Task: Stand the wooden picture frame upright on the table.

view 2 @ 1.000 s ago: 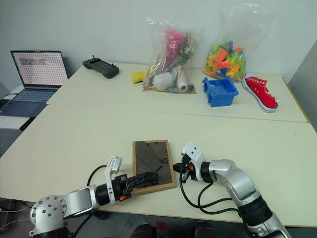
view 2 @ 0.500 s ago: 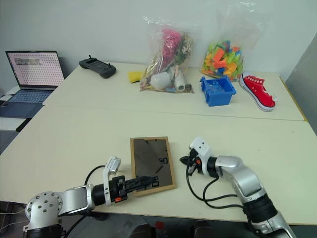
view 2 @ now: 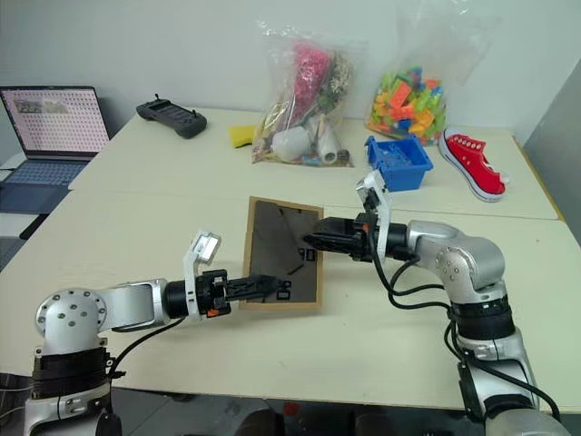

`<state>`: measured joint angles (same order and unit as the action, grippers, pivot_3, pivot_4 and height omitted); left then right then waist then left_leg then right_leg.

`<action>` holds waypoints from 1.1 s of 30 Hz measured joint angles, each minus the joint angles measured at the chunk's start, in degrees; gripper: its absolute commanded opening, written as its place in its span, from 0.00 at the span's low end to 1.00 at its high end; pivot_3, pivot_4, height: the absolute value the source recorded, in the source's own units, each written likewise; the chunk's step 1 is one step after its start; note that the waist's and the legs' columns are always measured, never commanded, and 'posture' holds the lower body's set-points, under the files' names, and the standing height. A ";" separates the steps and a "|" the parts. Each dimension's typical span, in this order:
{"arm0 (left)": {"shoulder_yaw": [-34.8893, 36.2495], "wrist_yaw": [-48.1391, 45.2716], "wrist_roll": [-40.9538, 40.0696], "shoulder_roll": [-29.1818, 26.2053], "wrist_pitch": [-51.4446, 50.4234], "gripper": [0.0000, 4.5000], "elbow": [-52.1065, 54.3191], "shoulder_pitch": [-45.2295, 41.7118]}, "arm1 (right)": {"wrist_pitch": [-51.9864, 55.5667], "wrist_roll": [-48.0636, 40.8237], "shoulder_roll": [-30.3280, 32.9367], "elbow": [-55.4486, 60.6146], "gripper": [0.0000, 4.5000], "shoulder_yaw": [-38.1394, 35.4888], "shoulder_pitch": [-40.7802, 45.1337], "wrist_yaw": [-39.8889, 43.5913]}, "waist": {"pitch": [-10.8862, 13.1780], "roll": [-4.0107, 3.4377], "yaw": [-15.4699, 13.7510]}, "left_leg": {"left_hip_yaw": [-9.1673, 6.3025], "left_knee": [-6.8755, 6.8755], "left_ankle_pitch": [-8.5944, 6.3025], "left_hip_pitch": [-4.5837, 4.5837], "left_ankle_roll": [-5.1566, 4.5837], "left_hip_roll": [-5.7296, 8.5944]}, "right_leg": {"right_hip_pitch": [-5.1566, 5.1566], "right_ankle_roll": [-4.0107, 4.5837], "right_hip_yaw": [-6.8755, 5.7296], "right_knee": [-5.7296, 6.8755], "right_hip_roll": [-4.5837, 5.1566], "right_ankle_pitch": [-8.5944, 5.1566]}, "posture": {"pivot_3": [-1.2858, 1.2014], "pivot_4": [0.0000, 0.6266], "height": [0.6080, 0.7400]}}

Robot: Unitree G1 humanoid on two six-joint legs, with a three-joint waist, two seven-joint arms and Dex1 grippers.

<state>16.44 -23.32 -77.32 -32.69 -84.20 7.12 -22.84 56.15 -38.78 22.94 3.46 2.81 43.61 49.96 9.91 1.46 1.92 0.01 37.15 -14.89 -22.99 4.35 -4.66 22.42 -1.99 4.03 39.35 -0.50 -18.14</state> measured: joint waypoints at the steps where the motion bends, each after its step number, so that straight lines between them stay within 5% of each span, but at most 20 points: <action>1: -0.28 -0.20 0.11 -0.21 0.18 0.28 0.10 -0.03 | -0.44 0.28 -0.31 -0.66 0.84 0.55 0.62 0.20 | 0.00 0.00 0.01 | 0.01 -0.03 0.00 0.01 0.00 0.00 | 0.00 0.00 0.01 0.00 0.00 0.00 | 0.52 0.24 1.00; 4: -0.87 -1.03 0.94 -0.42 0.97 0.28 0.63 0.06 | -2.26 1.84 -1.97 -2.44 0.99 2.90 2.23 0.76 | 0.00 0.00 -0.01 | 0.02 -0.06 0.00 0.01 0.01 -0.01 | 0.00 0.00 0.00 -0.05 0.01 0.00 | 0.52 0.24 1.00; 13: -1.09 -1.14 1.69 -0.90 2.46 0.28 2.40 1.15 | -0.56 -0.85 -5.63 4.02 1.00 5.87 1.81 1.57 | 0.01 0.00 -0.39 | 0.01 -0.09 0.01 -0.05 0.02 0.01 | -0.03 0.00 -0.08 -0.18 0.11 0.00 | 0.52 0.24 1.00; 24: -0.78 1.53 -3.05 -1.97 0.51 0.28 -0.28 2.35 | 2.02 -6.05 8.96 8.17 1.00 0.05 -4.63 6.50 | 0.03 0.04 -0.22 | -0.01 -0.10 -0.01 -0.02 -0.01 0.04 | -0.09 -0.01 -0.08 -0.27 0.10 0.00 | 0.52 0.24 1.00; 28: -0.77 4.58 -8.79 -2.17 -0.49 0.28 -4.25 2.23 | -20.15 9.25 14.44 7.53 1.00 0.77 -10.12 6.32 | 0.04 0.06 -0.19 | 0.00 -0.12 -0.01 -0.03 -0.01 0.05 | -0.08 -0.02 -0.07 -0.30 0.09 0.00 | 0.52 0.24 1.00; 30: -0.85 7.68 -13.39 -2.21 -0.02 0.28 -6.05 2.16 | -54.56 28.34 17.94 0.58 1.00 4.37 -13.73 3.34 | 0.05 0.08 -0.19 | 0.05 -0.11 0.00 -0.02 -0.01 0.05 | -0.09 -0.04 -0.04 -0.33 0.10 -0.01 | 0.52 0.24 1.00; 33: -2.07 10.47 -18.60 -2.18 1.71 0.28 -6.90 1.55 | -82.31 43.59 18.72 -8.81 1.00 6.61 -13.72 -4.89 | 0.06 0.09 0.01 | 0.11 -0.10 0.04 0.04 0.07 0.04 | -0.09 -0.04 0.01 -0.27 0.11 0.00 | 0.52 0.24 1.00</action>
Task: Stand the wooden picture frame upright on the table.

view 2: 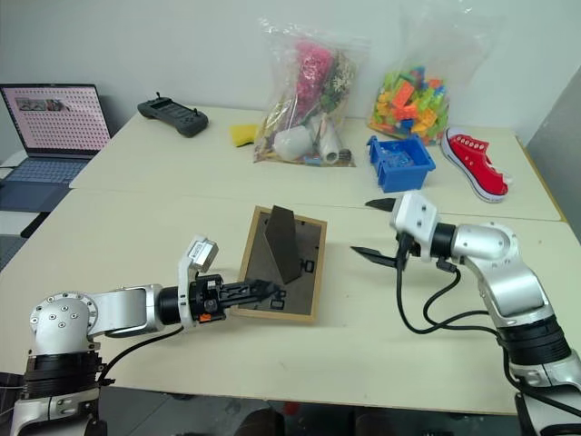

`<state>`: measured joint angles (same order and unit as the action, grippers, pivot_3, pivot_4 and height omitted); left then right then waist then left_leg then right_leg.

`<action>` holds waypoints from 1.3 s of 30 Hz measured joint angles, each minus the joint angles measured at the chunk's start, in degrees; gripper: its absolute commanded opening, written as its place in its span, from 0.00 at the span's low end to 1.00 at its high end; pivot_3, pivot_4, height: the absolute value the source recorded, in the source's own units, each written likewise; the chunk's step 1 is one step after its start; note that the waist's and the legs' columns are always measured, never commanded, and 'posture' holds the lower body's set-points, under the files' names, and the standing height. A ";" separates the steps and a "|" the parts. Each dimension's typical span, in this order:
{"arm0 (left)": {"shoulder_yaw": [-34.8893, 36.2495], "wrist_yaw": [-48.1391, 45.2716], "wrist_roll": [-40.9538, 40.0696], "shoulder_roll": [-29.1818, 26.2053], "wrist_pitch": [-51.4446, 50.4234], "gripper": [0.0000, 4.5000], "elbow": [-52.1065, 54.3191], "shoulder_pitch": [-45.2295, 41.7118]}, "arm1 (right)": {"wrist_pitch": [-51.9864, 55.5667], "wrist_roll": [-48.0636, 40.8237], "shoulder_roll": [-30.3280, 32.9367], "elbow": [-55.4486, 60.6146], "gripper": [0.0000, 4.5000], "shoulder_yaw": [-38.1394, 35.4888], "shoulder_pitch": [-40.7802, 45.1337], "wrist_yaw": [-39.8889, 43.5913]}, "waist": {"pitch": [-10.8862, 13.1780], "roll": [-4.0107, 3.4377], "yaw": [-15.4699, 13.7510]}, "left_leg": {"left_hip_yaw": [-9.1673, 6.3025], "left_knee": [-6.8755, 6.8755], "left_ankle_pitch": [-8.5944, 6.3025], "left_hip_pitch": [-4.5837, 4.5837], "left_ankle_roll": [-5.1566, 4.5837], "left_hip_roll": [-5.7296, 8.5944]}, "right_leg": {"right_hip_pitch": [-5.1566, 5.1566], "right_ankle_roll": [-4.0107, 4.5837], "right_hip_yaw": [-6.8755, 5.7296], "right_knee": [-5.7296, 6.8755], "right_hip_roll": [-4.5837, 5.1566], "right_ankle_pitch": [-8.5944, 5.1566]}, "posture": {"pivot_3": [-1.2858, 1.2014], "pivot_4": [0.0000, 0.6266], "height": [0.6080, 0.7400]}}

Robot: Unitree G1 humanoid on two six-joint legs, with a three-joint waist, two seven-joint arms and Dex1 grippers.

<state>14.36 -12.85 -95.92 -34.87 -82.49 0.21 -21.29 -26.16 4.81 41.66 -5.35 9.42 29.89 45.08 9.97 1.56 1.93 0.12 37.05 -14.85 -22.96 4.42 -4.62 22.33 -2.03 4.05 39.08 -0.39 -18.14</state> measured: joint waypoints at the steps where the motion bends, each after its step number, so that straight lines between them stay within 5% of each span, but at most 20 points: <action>1: -0.76 1.02 -2.10 -0.01 0.70 0.28 0.04 -0.40 | -9.03 5.24 -0.10 -3.30 1.00 0.89 0.38 -3.67 | 0.00 0.00 0.01 | 0.00 -0.01 0.12 0.03 0.21 -0.01 | -0.01 0.01 0.01 0.03 0.00 0.00 | 0.52 0.24 1.00; 6: -5.50 6.26 -11.32 -1.65 5.11 0.28 0.77 -0.69 | -32.46 28.35 -4.35 -15.96 1.00 3.53 6.40 -24.06 | 0.01 0.01 0.05 | -0.03 0.02 0.30 0.12 0.53 -0.03 | 0.01 0.03 0.02 0.30 0.00 0.01 | 0.52 0.24 1.00; 11: -8.16 7.21 -14.54 -2.69 8.17 0.28 3.87 -0.24 | -35.84 43.69 -9.52 -18.03 1.00 5.57 12.26 -41.60 | 0.02 0.03 -0.13 | -0.06 0.06 0.47 0.18 0.80 0.01 | 0.05 0.04 0.03 0.63 0.01 0.01 | 0.52 0.24 1.00; 22: -9.56 6.01 -16.15 -3.78 11.78 0.28 7.37 3.05 | -39.73 45.19 -7.75 -22.17 0.49 7.55 13.92 -49.70 | 0.02 0.04 -0.22 | -0.07 0.10 0.47 0.23 0.79 0.04 | -0.01 0.05 0.04 0.71 0.04 0.01 | 0.52 0.24 1.00; 26: -9.57 5.57 -17.15 -3.89 13.05 0.53 8.67 3.81 | -41.02 45.22 -6.99 -21.90 0.32 7.59 13.59 -50.16 | 0.02 0.04 -0.20 | -0.09 0.10 0.47 0.24 0.79 0.03 | -0.01 0.05 0.03 0.74 0.03 0.00 | 0.52 0.24 1.00; 34: -7.35 5.78 -17.17 -6.87 16.05 0.93 10.32 7.92 | -43.91 44.18 -7.07 -23.20 0.30 8.10 13.61 -50.13 | 0.02 0.04 -0.04 | -0.07 0.11 0.47 0.28 0.77 0.02 | 0.00 0.06 0.06 0.80 0.02 0.00 | 0.52 0.24 1.00; 39: -1.13 5.26 -15.97 -12.73 18.04 1.00 9.91 11.46 | -45.67 41.32 -7.02 -27.61 0.30 9.25 14.52 -49.48 | 0.02 0.04 -0.04 | -0.06 0.11 0.46 0.28 0.75 0.02 | 0.00 0.09 0.06 0.80 0.03 -0.01 | 0.52 0.24 1.00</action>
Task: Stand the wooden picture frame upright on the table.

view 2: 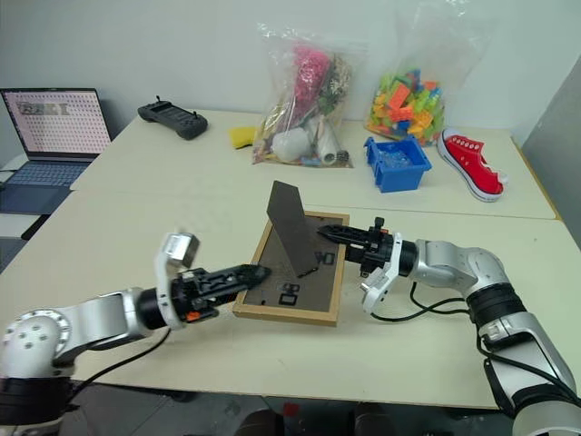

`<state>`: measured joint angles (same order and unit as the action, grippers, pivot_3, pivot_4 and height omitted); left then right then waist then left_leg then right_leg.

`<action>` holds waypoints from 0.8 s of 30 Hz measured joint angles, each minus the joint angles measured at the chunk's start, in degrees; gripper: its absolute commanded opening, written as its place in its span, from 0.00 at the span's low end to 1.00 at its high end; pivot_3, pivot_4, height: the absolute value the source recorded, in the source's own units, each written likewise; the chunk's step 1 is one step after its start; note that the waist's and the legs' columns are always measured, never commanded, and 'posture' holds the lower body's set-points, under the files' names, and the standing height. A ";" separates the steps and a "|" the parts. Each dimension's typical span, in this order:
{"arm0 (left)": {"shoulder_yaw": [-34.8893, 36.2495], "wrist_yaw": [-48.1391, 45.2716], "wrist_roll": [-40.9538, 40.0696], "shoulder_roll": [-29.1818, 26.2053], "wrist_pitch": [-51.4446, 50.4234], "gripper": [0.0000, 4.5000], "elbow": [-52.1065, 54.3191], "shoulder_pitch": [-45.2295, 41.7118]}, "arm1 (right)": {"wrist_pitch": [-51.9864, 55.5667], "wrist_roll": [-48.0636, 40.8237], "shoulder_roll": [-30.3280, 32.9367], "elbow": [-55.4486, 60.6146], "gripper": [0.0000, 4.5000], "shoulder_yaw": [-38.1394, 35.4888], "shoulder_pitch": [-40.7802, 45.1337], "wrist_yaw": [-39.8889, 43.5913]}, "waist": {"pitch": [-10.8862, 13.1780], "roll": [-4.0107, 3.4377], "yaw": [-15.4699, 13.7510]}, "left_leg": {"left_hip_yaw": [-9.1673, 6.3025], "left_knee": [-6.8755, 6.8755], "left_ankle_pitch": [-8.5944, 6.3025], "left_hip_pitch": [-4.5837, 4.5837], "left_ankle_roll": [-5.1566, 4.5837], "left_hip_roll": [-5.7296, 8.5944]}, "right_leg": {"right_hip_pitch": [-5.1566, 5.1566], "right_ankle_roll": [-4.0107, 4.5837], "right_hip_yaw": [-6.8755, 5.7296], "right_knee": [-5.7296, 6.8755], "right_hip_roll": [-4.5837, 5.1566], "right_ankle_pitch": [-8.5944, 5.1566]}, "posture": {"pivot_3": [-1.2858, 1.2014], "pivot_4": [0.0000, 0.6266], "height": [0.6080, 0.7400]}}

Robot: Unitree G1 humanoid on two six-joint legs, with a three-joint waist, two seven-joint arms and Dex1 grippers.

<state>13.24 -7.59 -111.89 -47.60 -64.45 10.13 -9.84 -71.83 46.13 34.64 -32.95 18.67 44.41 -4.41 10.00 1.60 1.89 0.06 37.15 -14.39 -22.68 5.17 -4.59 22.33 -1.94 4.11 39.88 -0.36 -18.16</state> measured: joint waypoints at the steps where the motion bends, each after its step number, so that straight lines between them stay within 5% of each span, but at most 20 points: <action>1: 1.06 -0.57 1.47 -1.14 0.17 1.00 0.08 0.86 | -0.16 -0.57 0.08 -1.31 0.30 0.46 0.50 0.65 | 0.00 0.00 0.01 | 0.00 0.00 0.00 0.01 0.00 0.00 | 0.00 0.00 0.00 0.00 0.00 0.00 | 0.52 0.24 1.00; 3: 3.24 -1.80 7.51 -3.11 1.06 1.00 1.55 3.99 | 0.32 -6.43 -0.47 -4.26 0.30 1.40 1.42 3.88 | 0.02 0.01 0.12 | 0.01 -0.02 -0.09 0.02 -0.15 0.00 | 0.00 0.04 0.00 0.01 0.00 -0.02 | 0.52 0.24 1.00; 6: 6.18 -4.36 23.25 -6.31 5.29 1.00 7.06 9.25 | 9.87 -26.63 -3.97 -6.75 0.30 3.91 0.85 20.21 | 0.07 0.17 0.60 | -0.03 -0.09 -0.09 0.11 -0.16 -0.08 | -0.08 0.10 -0.04 0.02 -0.03 -0.04 | 0.52 0.24 1.00; 9: 8.16 -6.55 34.67 -6.18 11.42 1.00 12.83 10.39 | 32.70 -49.75 -9.42 -0.58 0.30 3.91 -2.73 40.71 | 0.09 0.13 0.28 | -0.05 -0.08 -0.07 0.09 -0.14 -0.14 | -0.10 0.11 -0.08 0.05 -0.01 -0.03 | 0.52 0.24 1.00; 13: 9.21 -8.22 41.46 -4.55 15.39 1.00 19.20 10.97 | 66.55 -69.15 -13.07 8.27 0.30 3.03 -3.48 56.87 | 0.11 0.12 -0.12 | -0.05 -0.09 -0.11 0.06 -0.20 -0.14 | -0.08 0.11 -0.13 0.02 -0.02 -0.04 | 0.52 0.24 1.00; 18: 6.27 -11.24 46.48 -4.49 16.45 1.00 21.76 9.02 | 86.37 -75.18 -19.59 2.81 0.30 0.60 0.31 61.85 | 0.14 0.08 -0.07 | -0.04 -0.09 -0.13 0.06 -0.23 -0.08 | -0.01 0.11 -0.11 0.04 -0.08 -0.04 | 0.52 0.24 1.00; 24: 3.24 -13.64 51.08 -2.55 16.41 1.00 21.39 8.70 | 82.87 -70.14 -21.93 -9.19 0.30 -3.06 2.94 63.37 | 0.14 0.08 -0.12 | 0.01 -0.15 -0.13 -0.16 -0.24 -0.08 | 0.16 0.10 -0.09 -0.12 -0.07 -0.04 | 0.52 0.24 1.00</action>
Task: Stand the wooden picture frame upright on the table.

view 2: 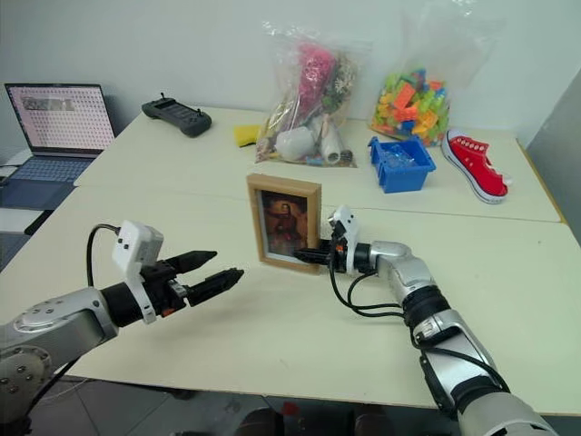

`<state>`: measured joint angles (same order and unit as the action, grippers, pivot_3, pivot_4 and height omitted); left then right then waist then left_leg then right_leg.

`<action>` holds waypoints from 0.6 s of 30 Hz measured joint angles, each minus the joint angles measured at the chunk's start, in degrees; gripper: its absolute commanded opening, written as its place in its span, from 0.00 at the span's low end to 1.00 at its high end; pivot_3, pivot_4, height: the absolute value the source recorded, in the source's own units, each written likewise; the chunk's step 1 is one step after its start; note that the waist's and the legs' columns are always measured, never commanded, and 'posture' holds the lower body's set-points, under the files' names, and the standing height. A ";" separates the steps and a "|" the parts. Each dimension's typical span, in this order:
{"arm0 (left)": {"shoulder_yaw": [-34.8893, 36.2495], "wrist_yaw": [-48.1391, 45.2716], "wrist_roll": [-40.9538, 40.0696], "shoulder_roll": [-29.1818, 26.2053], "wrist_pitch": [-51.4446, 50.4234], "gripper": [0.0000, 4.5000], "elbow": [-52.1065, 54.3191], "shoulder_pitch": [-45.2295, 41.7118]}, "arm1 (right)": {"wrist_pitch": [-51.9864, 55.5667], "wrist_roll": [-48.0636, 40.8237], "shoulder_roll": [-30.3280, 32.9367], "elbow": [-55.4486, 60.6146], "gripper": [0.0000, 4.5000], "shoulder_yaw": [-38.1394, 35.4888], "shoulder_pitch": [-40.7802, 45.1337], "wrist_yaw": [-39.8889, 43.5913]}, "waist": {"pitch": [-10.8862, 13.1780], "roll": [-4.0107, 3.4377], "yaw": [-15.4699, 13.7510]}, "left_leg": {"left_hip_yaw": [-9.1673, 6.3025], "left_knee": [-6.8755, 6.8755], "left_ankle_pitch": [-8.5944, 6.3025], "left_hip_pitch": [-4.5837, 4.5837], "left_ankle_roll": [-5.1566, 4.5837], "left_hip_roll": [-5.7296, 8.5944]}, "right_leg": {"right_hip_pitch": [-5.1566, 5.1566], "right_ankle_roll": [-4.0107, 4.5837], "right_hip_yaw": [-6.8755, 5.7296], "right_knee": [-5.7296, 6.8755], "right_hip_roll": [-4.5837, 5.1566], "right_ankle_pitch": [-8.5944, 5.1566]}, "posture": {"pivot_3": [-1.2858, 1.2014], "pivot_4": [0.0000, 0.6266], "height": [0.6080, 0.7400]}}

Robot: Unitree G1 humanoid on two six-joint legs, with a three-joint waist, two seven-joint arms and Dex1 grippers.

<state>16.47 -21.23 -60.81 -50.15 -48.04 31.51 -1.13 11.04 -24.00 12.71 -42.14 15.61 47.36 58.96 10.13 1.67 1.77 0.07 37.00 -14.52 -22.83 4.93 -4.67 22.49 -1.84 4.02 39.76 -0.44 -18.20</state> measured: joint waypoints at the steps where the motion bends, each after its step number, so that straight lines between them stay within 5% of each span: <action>1: -0.15 -0.59 0.57 0.19 0.00 1.00 -0.02 0.00 | -0.93 0.88 -0.07 -0.07 0.30 -0.04 -0.05 0.69 | 0.00 0.00 0.07 | -0.01 -0.01 0.00 0.00 0.00 -0.01 | 0.00 0.00 -0.01 0.00 0.00 0.00 | 0.52 0.24 1.00; 4: -0.56 -1.65 2.19 0.51 0.00 1.00 -0.26 0.06 | -1.81 2.56 -0.10 0.93 0.30 -1.03 -1.30 1.66 | -0.01 0.01 0.00 | -0.05 0.00 0.00 0.01 0.00 -0.01 | 0.00 0.00 -0.04 0.08 0.00 0.00 | 0.52 0.24 1.00; 12: -0.77 -5.21 5.13 0.75 -0.15 1.00 -5.47 -3.57 | 3.05 3.26 1.88 9.06 0.73 -3.12 -6.08 2.10 | 0.00 0.01 -0.08 | -0.06 0.03 0.00 -0.01 0.00 -0.01 | 0.01 0.00 -0.07 0.12 -0.02 0.00 | 0.52 0.24 1.00; 18: -0.54 -9.84 8.29 -1.53 -0.12 1.00 -9.48 -6.08 | 7.67 4.99 14.84 24.39 0.99 -5.55 -14.88 2.08 | 0.03 -0.02 -0.26 | -0.07 0.00 0.00 -0.10 0.00 0.01 | 0.11 -0.01 -0.07 0.09 -0.02 -0.01 | 0.52 0.24 1.00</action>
<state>15.93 -31.07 -52.53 -51.68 -48.15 22.03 -7.22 18.71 -19.01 27.55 -17.76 10.06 32.48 61.04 10.16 1.65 1.51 0.00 37.00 -14.52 -22.93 4.93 -4.66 22.60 -1.85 3.94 39.85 -0.45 -18.20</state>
